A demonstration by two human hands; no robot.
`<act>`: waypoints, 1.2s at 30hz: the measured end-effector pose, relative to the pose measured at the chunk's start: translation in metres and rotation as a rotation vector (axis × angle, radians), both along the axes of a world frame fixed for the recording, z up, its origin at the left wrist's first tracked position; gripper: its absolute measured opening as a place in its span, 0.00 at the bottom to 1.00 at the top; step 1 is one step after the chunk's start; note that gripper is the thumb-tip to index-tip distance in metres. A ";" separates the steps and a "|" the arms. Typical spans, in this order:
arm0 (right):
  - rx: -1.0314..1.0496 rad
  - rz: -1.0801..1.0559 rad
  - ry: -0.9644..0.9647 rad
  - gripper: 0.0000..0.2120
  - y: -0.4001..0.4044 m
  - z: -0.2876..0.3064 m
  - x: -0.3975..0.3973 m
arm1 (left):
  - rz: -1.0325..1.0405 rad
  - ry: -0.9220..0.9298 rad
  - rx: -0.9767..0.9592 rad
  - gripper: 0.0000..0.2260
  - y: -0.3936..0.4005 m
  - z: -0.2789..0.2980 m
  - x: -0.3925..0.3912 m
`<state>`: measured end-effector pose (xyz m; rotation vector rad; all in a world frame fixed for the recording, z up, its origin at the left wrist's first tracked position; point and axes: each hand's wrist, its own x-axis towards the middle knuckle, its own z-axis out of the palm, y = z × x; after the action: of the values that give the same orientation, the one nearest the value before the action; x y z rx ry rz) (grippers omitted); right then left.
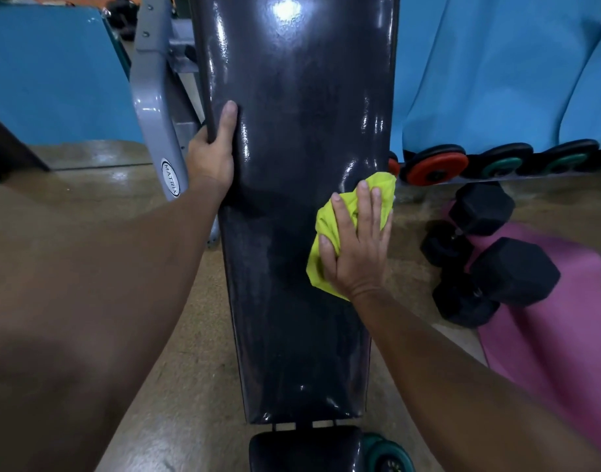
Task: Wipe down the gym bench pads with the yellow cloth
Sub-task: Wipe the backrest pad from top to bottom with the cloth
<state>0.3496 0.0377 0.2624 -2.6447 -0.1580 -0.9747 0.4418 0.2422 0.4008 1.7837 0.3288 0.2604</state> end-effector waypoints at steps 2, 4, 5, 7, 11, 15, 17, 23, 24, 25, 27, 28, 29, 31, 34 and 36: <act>0.082 -0.045 -0.002 0.29 0.004 0.005 0.003 | -0.001 0.018 0.001 0.25 0.000 -0.003 -0.002; 0.121 -0.086 -0.011 0.29 0.009 0.010 0.007 | 0.010 0.046 0.002 0.19 -0.001 -0.005 -0.003; 0.118 -0.085 -0.013 0.29 0.010 0.011 0.009 | 0.020 0.052 -0.002 0.16 0.000 -0.006 -0.001; 0.091 -0.041 -0.004 0.29 0.008 0.008 0.007 | 0.030 0.059 -0.014 0.15 -0.001 -0.006 0.001; 0.075 0.012 0.007 0.28 -0.008 0.002 0.002 | 0.030 0.049 0.003 0.16 -0.002 -0.002 0.002; 0.153 -0.065 0.026 0.30 0.011 0.012 0.004 | 0.043 0.049 0.030 0.18 0.000 -0.008 0.002; 0.112 -0.019 0.030 0.30 0.019 0.010 0.001 | 0.034 0.058 0.026 0.18 0.002 -0.010 0.003; 0.043 0.010 0.012 0.29 -0.007 0.003 0.001 | 0.016 0.096 0.001 0.21 0.004 -0.008 0.002; 0.082 -0.026 0.024 0.29 -0.003 0.006 0.002 | 0.014 0.098 -0.004 0.20 0.003 -0.009 0.001; 0.097 -0.049 0.030 0.30 0.004 0.010 0.002 | 0.013 0.097 -0.011 0.20 0.001 -0.008 0.000; 0.052 -0.023 0.035 0.30 0.017 0.011 -0.001 | 0.014 0.094 -0.017 0.20 0.000 -0.007 -0.001; 0.013 0.006 0.036 0.30 0.020 0.009 -0.004 | 0.015 0.097 -0.015 0.20 0.000 -0.007 -0.001; -0.023 0.035 0.033 0.29 0.020 0.005 -0.007 | 0.019 0.098 -0.007 0.20 0.000 -0.005 -0.001; -0.054 0.071 0.023 0.29 0.010 -0.002 -0.009 | 0.025 0.098 0.010 0.20 0.000 -0.003 -0.001; -0.015 0.027 0.014 0.29 0.002 -0.002 -0.006 | 0.021 0.093 0.025 0.20 0.001 -0.005 -0.003; 0.035 -0.028 0.024 0.29 0.015 0.004 -0.004 | 0.026 0.098 0.029 0.20 0.000 -0.006 -0.004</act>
<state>0.3454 0.0524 0.2663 -2.6321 -0.0972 -0.9454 0.4382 0.2425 0.3944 1.8250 0.4197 0.1974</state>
